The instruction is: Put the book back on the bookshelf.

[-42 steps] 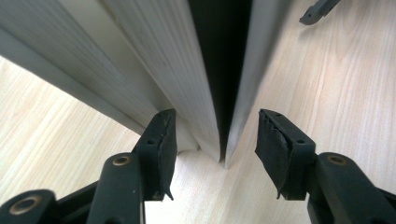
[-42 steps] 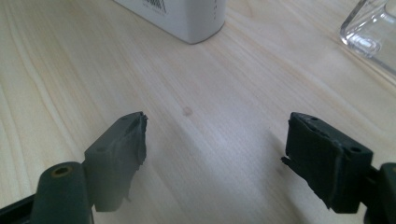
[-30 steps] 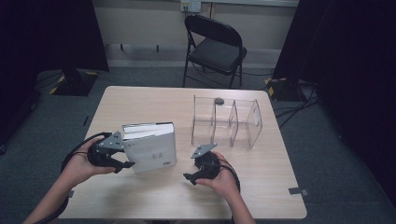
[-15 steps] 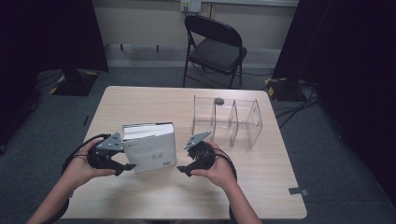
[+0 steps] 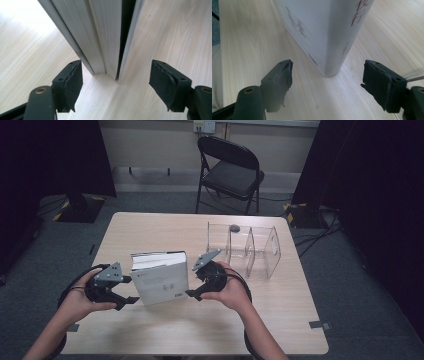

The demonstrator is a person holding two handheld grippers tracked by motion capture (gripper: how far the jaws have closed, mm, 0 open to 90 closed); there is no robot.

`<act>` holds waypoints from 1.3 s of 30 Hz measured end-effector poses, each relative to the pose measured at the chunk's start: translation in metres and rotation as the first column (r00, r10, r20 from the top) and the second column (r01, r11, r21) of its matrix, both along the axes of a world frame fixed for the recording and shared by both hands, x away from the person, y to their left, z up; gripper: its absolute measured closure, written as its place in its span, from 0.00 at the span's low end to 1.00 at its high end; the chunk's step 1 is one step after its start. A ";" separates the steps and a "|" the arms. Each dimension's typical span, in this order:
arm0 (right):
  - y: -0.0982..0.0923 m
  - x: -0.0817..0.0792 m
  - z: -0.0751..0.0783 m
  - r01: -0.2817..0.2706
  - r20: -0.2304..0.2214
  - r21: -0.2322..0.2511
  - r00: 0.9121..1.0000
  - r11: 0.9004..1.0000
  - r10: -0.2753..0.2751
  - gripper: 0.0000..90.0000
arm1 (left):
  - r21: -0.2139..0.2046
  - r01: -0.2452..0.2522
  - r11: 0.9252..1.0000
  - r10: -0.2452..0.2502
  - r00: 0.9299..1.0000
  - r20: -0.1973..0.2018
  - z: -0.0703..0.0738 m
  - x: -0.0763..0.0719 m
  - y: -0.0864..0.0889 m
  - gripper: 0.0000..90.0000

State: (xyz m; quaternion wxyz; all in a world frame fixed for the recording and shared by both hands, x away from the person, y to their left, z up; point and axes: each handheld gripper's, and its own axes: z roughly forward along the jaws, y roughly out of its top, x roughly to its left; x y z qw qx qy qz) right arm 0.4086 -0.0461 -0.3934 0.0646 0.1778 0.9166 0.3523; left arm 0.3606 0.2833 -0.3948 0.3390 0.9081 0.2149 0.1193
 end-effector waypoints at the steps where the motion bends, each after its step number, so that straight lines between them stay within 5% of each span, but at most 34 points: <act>1: 0.000 0.001 0.002 -0.007 0.001 -0.002 1.000 1.000 0.007 0.26 | -0.011 -0.005 1.000 0.005 1.000 -0.004 -0.002 -0.001 0.001 0.28; 11: 0.001 0.008 0.018 -0.007 0.005 -0.019 1.000 1.000 0.007 0.26 | -0.061 -0.058 0.996 0.057 0.998 -0.027 -0.028 -0.008 0.010 0.25; 25: 0.009 0.013 0.033 -0.050 -0.001 -0.038 0.999 0.998 0.050 0.26 | -0.021 -0.062 0.998 0.060 0.995 -0.083 -0.072 -0.011 0.010 0.21; 30: 0.011 0.016 0.037 -0.059 -0.005 -0.043 0.998 0.997 0.059 0.26 | -0.025 -0.068 0.997 0.066 0.995 -0.073 -0.081 -0.011 0.006 0.19; 32: 0.012 0.016 0.039 -0.063 -0.011 -0.052 0.998 0.997 0.062 0.26 | 0.005 -0.059 0.998 0.059 0.995 -0.077 -0.089 -0.012 0.002 0.19; 39: 0.021 0.016 0.047 -0.090 0.001 -0.077 0.996 0.993 0.090 0.26 | -0.010 -0.062 0.998 0.061 0.996 -0.068 -0.096 -0.012 0.001 0.19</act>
